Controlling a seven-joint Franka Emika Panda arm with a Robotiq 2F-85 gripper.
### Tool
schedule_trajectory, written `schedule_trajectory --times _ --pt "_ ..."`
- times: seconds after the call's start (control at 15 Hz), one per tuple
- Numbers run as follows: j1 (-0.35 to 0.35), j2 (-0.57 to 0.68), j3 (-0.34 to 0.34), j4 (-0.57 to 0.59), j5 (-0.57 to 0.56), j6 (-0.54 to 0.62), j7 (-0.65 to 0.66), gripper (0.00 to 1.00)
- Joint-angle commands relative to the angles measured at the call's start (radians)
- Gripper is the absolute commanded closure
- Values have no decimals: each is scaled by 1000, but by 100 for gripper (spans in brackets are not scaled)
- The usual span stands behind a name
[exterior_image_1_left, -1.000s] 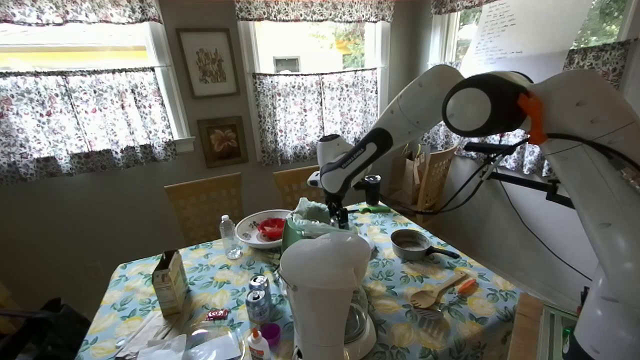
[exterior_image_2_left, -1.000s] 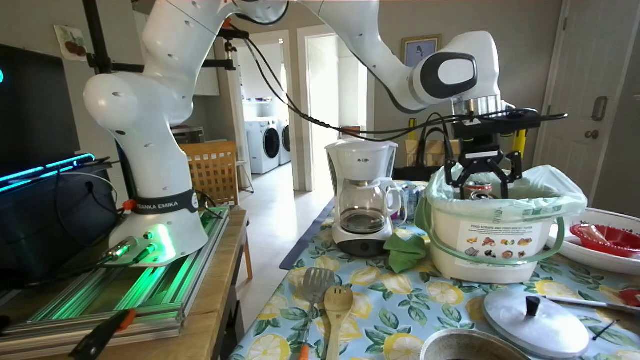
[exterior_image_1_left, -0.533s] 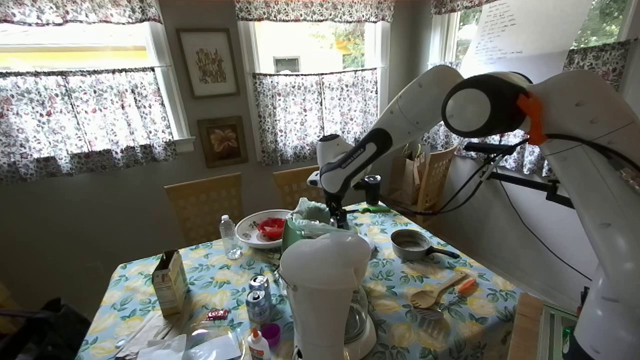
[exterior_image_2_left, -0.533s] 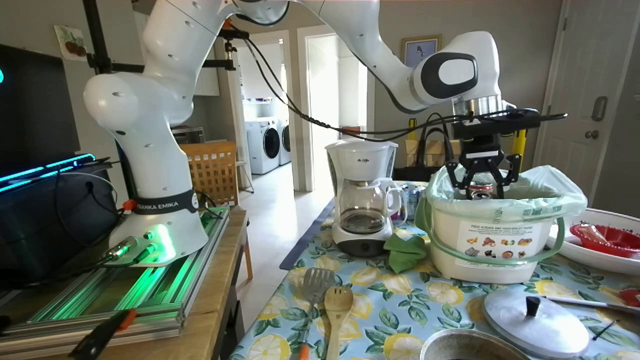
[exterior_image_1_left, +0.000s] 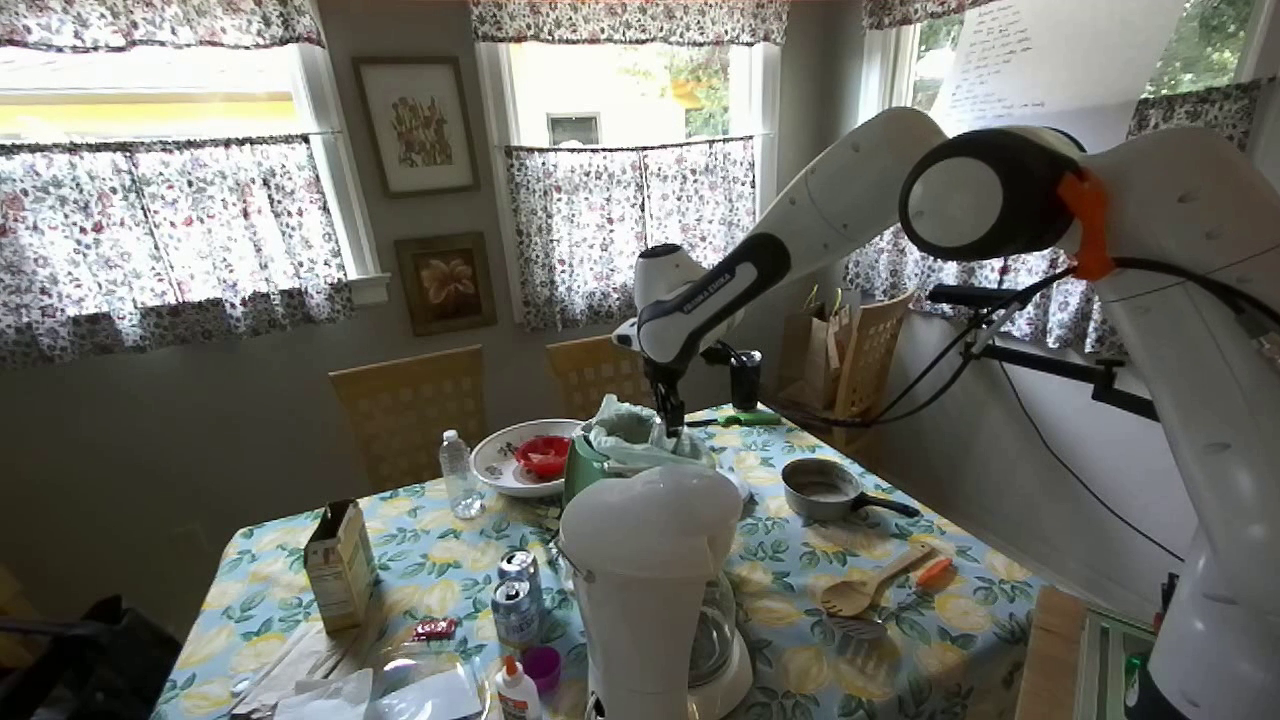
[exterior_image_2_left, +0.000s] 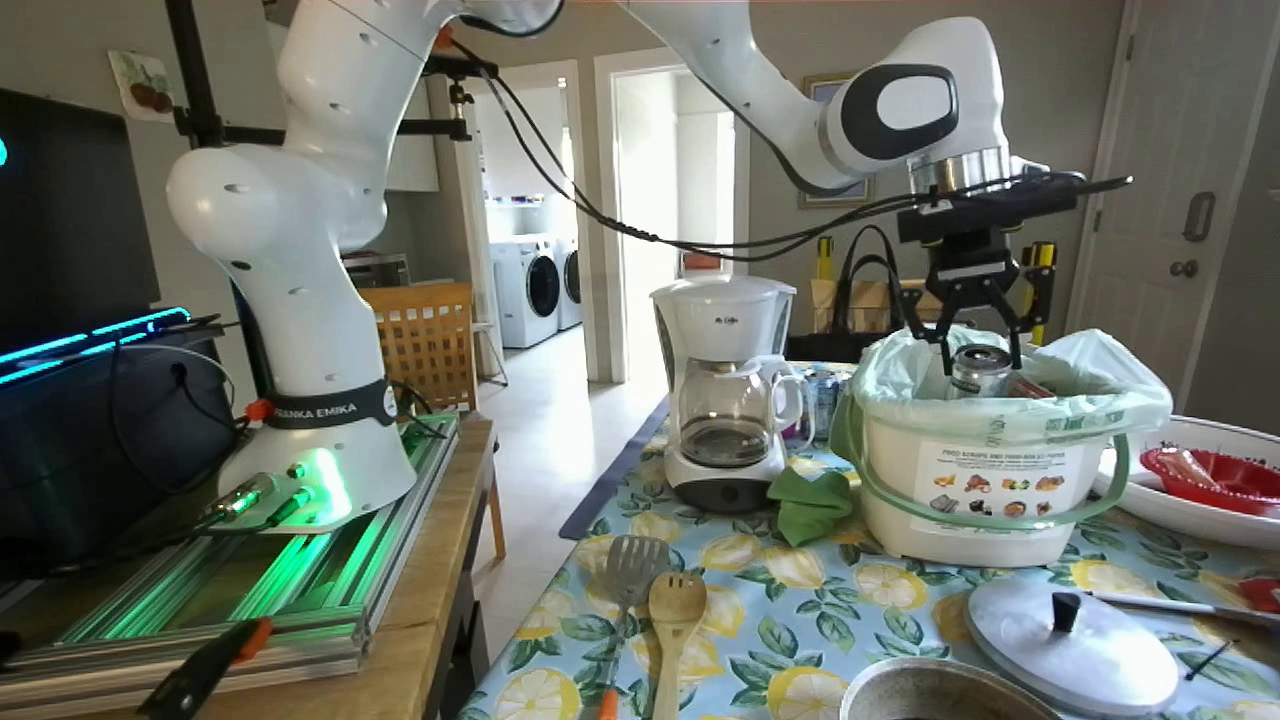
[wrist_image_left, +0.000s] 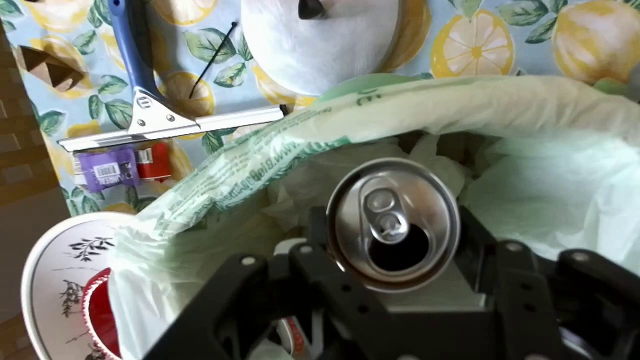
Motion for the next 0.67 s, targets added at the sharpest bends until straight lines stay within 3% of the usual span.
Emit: schedule_trajectory --times 0.0,0.6 --pt "10 -72 -6 -27 8 -63 87 63" --pt "7 -239 -13 -88 3 -224 226 63"
